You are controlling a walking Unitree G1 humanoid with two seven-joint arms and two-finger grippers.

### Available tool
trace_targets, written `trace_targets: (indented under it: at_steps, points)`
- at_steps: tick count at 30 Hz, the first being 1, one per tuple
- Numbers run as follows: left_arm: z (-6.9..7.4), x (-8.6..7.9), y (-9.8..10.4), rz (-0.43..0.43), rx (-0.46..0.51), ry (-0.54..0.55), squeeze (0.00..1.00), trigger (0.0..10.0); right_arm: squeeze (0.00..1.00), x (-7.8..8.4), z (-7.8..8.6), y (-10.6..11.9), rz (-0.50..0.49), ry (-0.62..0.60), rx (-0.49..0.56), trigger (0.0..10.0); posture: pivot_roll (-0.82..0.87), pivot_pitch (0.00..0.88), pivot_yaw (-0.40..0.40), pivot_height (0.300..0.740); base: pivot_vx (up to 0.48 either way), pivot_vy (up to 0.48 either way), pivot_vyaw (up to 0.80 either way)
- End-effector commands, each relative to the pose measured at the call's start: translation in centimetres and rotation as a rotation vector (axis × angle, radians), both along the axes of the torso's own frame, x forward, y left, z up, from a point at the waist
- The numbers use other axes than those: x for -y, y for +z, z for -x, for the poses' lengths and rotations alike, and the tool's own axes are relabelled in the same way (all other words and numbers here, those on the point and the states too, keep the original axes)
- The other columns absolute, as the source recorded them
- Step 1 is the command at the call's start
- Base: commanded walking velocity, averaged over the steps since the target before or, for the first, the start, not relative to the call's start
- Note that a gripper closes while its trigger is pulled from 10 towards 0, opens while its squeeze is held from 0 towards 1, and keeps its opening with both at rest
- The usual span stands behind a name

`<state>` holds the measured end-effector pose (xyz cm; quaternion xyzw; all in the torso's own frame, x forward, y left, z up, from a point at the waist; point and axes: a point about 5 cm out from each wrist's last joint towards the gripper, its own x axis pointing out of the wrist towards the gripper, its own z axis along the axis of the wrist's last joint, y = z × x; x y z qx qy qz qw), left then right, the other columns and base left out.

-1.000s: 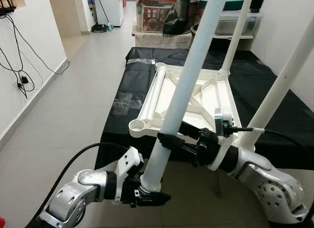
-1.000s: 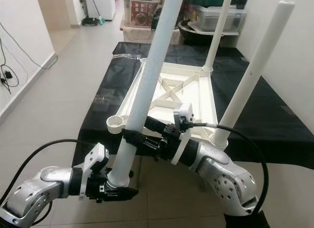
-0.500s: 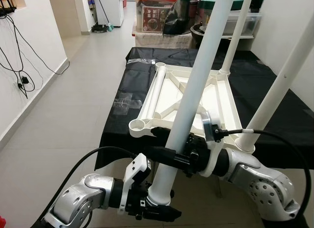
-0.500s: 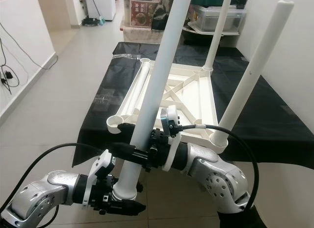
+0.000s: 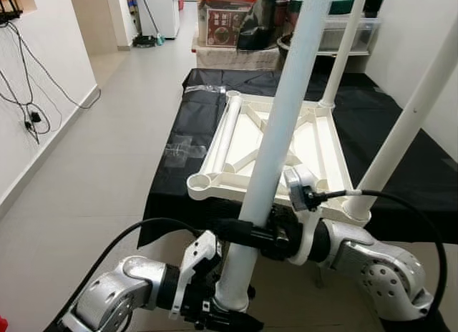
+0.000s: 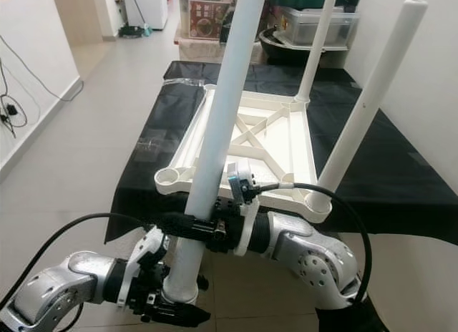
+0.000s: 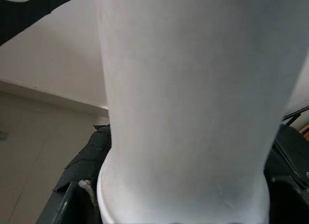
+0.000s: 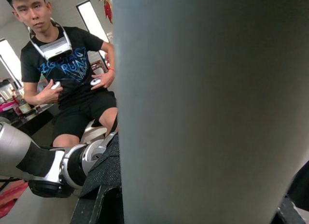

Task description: Building children table

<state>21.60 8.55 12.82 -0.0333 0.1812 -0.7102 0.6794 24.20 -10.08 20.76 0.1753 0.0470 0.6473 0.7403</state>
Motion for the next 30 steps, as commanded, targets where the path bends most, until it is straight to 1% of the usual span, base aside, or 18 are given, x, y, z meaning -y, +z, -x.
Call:
trace_targets:
  at_steps: [1,4,8,9,14,15,16,17,18,19,21,22,23,25,26,27,28,30]
  points:
    - [0.3,0.1,-0.4,-0.008,-0.043,-0.007,0.0,10.0,0.0,-0.4,0.3,0.3,0.01,0.037,0.023,0.0,0.13,0.0,-0.03,0.74,0.0,0.0,0.0]
    - [0.1,0.1,-0.6,-0.022,-0.05,0.009,0.0,10.0,0.0,-0.4,0.5,0.3,0.011,0.046,0.024,0.0,0.13,0.0,-0.03,0.74,0.0,0.0,0.0]
    - [-0.9,0.4,-0.8,-0.039,-0.028,0.11,0.0,10.0,0.0,0.1,0.3,0.4,-0.014,0.011,0.02,0.0,0.13,0.0,-0.031,0.74,0.0,0.0,0.0]
    - [-1.1,0.5,-0.7,-0.024,-0.03,0.135,1.0,10.0,0.0,0.4,0.3,0.3,-0.014,-0.004,0.021,0.0,0.13,0.0,-0.029,0.74,0.0,0.0,0.0]
    - [-1.5,0.3,-0.8,-0.001,-0.028,0.224,1.0,10.0,0.0,2.1,-0.1,0.2,-0.018,-0.104,0.028,0.0,0.13,0.0,-0.032,0.74,0.0,0.0,0.0]
    - [-1.6,0.2,-1.1,-0.012,-0.012,0.26,1.0,10.0,0.0,3.2,-0.5,0.1,-0.016,-0.183,0.032,0.0,0.14,0.0,-0.035,0.74,0.0,0.0,0.0]
    - [-1.6,0.2,-1.1,-0.012,-0.012,0.26,1.0,10.0,0.0,3.2,-0.5,0.1,-0.016,-0.183,0.032,0.0,0.14,0.0,-0.035,0.74,0.0,0.0,0.0]
    - [-1.7,0.0,-1.3,-0.019,0.0,0.295,1.0,10.0,0.0,4.4,-0.9,0.1,-0.017,-0.272,0.037,0.0,0.14,0.0,-0.036,0.74,0.0,0.0,0.0]
    - [-1.8,-0.1,-1.4,-0.016,0.009,0.334,0.0,10.0,0.0,5.7,-1.3,0.1,-0.022,-0.385,0.037,0.0,0.14,0.0,-0.036,0.74,0.0,0.0,0.0]
    - [-1.8,-0.1,-1.4,-0.016,0.009,0.334,0.0,10.0,0.0,5.7,-1.3,0.1,-0.022,-0.385,0.037,0.0,0.14,0.0,-0.036,0.74,0.0,0.0,0.0]
    - [-2.3,-0.3,-1.4,-0.011,0.055,0.45,0.0,10.0,0.0,7.9,-2.2,0.3,-0.019,-0.642,0.061,0.0,0.13,0.0,-0.033,0.74,0.0,0.0,0.0]
    - [-2.3,-0.3,-1.4,-0.011,0.055,0.45,0.0,10.0,0.0,7.9,-2.2,0.3,-0.019,-0.642,0.061,0.0,0.13,0.0,-0.033,0.74,0.0,0.0,0.0]
    - [-3.1,-0.4,-1.2,-0.006,0.088,0.555,0.0,10.0,0.0,9.0,-2.8,0.5,-0.003,-0.824,0.086,0.0,0.13,0.0,-0.033,0.74,0.0,0.0,0.0]
    - [-3.1,-0.4,-1.2,-0.006,0.088,0.555,0.0,10.0,0.0,9.0,-2.8,0.5,-0.003,-0.824,0.086,0.0,0.13,0.0,-0.033,0.74,0.0,0.0,0.0]
    - [-4.6,-0.3,-0.4,0.023,0.165,0.749,0.0,10.0,0.0,9.9,-3.3,0.8,0.049,-1.102,0.144,6.9,0.12,0.0,-0.032,0.74,0.0,0.0,0.0]
    - [-5.1,-0.2,0.1,0.042,0.189,0.814,0.0,10.0,0.0,9.9,-3.3,0.9,0.07,-1.183,0.171,6.9,0.12,0.0,-0.032,0.74,0.0,0.0,0.0]
    - [-5.4,-0.2,0.7,0.057,0.228,0.863,0.0,10.0,0.0,9.6,-3.3,1.0,0.088,-1.239,0.2,10.0,0.12,0.0,-0.035,0.74,0.0,0.0,0.0]
    - [-5.7,-0.1,1.1,0.067,0.253,0.896,0.0,10.0,0.0,9.3,-3.2,1.1,0.082,-1.27,0.219,10.0,0.12,0.0,-0.035,0.74,0.0,0.0,0.0]
